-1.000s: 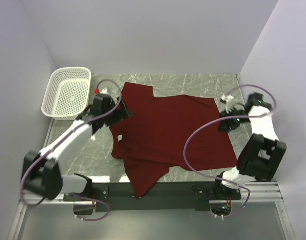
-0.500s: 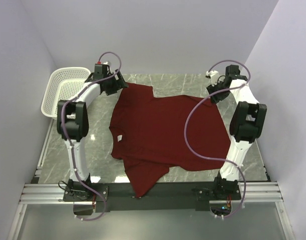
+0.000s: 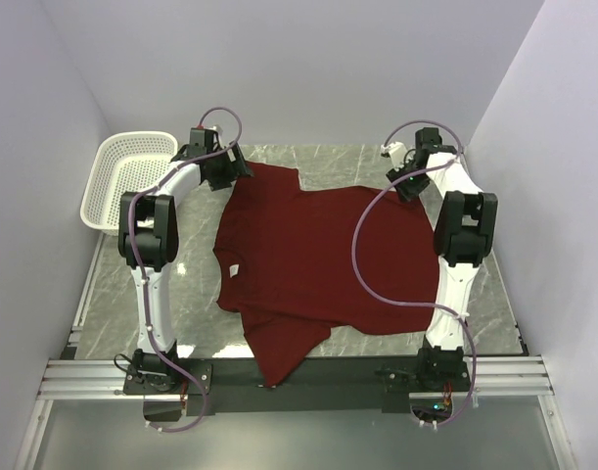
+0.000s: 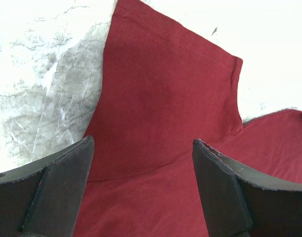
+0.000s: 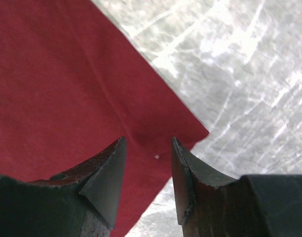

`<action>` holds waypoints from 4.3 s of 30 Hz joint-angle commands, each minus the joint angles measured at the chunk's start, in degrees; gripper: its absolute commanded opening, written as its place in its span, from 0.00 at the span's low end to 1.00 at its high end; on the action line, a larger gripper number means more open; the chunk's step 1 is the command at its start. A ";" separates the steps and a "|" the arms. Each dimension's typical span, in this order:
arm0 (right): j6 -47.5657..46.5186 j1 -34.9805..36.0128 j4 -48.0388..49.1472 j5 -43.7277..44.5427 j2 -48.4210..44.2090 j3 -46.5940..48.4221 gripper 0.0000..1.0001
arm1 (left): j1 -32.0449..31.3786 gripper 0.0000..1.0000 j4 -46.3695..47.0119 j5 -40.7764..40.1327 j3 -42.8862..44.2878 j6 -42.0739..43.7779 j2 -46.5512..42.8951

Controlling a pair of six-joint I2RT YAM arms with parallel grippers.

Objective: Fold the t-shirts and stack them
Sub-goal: Flatten the tshirt out

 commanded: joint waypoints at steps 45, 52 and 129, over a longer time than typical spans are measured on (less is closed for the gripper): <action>12.03 5.55 23.73 32.58 15.22 18.45 0.00 | 0.59 0.80 -0.44 4.55 17.20 -4.17 11.20; 12.65 5.46 22.85 31.43 14.87 17.93 0.00 | 0.68 0.75 2.63 3.58 25.22 -9.96 17.88; 19.86 1.77 20.74 20.27 2.39 0.26 0.00 | -21.65 0.68 11.78 -8.90 -24.80 20.43 -22.98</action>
